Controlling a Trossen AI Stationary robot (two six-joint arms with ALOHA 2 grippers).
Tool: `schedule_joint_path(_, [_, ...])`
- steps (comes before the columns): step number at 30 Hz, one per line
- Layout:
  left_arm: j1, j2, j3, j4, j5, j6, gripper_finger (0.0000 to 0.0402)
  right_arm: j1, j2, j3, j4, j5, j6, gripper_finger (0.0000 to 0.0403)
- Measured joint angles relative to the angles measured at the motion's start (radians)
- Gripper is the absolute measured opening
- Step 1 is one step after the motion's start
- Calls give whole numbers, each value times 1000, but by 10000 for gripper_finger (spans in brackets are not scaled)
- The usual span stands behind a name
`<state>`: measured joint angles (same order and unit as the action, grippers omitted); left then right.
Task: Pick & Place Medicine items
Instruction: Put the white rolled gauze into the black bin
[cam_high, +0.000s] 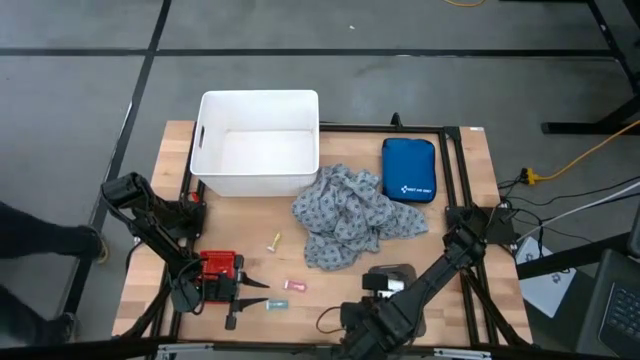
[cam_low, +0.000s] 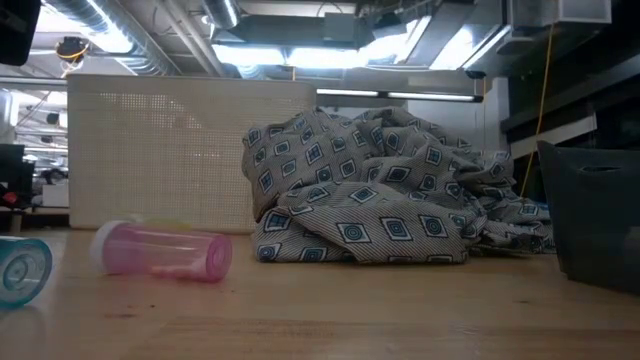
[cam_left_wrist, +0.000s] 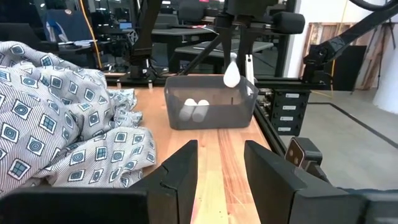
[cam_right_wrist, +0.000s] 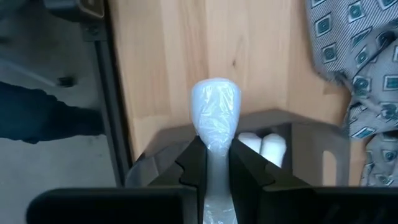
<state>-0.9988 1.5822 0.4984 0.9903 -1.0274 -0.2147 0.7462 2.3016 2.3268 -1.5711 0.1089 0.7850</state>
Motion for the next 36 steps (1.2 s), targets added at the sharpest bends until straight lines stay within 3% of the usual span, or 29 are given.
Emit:
schedule_joint_path(12, [0,0,0,0,1,-6,130,94,0,-19,1,58,245,46])
schedule_joint_path(19, [0,0,0,0,0,-9,130,129,-32,-242,0,47,421,44])
schedule_joint_path(25, [11,0,0,0,-1,-9,130,126,-113,-448,-1,47,469,46])
schedule_joint_path(29, [20,0,0,-1,-1,-9,130,125,-159,-522,26,15,489,47])
schedule_joint_path(36, [20,0,0,-8,0,-9,130,120,-209,-586,231,-7,451,47])
